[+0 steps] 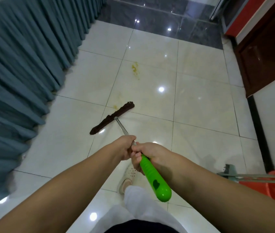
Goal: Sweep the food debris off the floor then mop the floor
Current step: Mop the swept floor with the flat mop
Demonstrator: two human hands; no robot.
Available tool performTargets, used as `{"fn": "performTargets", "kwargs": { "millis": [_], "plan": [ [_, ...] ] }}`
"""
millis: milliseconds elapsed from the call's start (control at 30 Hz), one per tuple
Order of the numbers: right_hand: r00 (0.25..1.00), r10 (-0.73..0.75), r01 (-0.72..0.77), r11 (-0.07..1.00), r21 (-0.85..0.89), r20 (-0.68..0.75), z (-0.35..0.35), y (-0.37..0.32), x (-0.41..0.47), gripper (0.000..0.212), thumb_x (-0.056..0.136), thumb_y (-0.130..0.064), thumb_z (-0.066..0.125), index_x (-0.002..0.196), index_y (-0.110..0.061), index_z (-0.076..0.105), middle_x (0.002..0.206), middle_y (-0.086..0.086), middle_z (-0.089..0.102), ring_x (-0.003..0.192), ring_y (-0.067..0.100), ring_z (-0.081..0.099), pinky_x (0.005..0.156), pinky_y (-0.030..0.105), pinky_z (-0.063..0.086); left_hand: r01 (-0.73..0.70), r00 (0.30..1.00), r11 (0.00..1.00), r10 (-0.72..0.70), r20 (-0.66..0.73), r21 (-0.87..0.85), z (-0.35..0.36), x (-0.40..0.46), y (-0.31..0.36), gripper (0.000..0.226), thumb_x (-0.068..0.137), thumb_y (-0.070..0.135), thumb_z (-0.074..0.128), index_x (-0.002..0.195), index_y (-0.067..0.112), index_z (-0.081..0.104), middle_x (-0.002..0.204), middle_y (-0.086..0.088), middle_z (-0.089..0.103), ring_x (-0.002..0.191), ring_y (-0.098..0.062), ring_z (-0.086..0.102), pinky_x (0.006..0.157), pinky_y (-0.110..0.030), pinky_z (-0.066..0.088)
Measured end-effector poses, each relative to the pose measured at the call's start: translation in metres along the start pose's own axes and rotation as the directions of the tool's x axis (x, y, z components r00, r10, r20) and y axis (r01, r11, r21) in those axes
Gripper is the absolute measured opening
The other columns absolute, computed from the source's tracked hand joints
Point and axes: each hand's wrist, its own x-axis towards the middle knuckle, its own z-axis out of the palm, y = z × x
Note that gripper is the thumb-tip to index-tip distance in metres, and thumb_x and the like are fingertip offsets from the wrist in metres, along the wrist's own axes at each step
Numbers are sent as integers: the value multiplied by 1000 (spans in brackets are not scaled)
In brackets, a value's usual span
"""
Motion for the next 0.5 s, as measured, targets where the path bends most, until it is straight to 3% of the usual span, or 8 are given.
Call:
{"fn": "performTargets", "kwargs": {
  "millis": [167, 300, 500],
  "plan": [
    [999, -36, 36, 998, 50, 2, 29, -63, 25, 25, 95, -8, 52, 70, -7, 51, 57, 3, 44, 22, 7, 36, 26, 9, 31, -9, 999, 1000, 10, -38, 9, -9, 30, 69, 29, 100, 27, 42, 79, 8, 48, 70, -1, 53, 59, -11, 52, 50, -19, 46],
    [999, -35, 35, 997, 64, -3, 57, -118, 45, 28, 95, -9, 52, 67, -9, 51, 56, 4, 43, 22, 8, 35, 27, 9, 31, -27, 997, 999, 30, -77, 44, -18, 51, 130, 28, 99, 28, 42, 80, 9, 48, 67, -1, 51, 55, -11, 50, 38, -14, 43],
    [999, -46, 45, 998, 51, 17, 96, -188, 72, 32, 95, -6, 49, 64, -10, 48, 53, 3, 42, 23, 8, 34, 28, 9, 30, -33, 993, 998, 38, -108, 48, -37, 78, 205, 30, 99, 30, 43, 77, 10, 48, 71, 1, 54, 56, -9, 51, 36, -11, 41]
  ]
}}
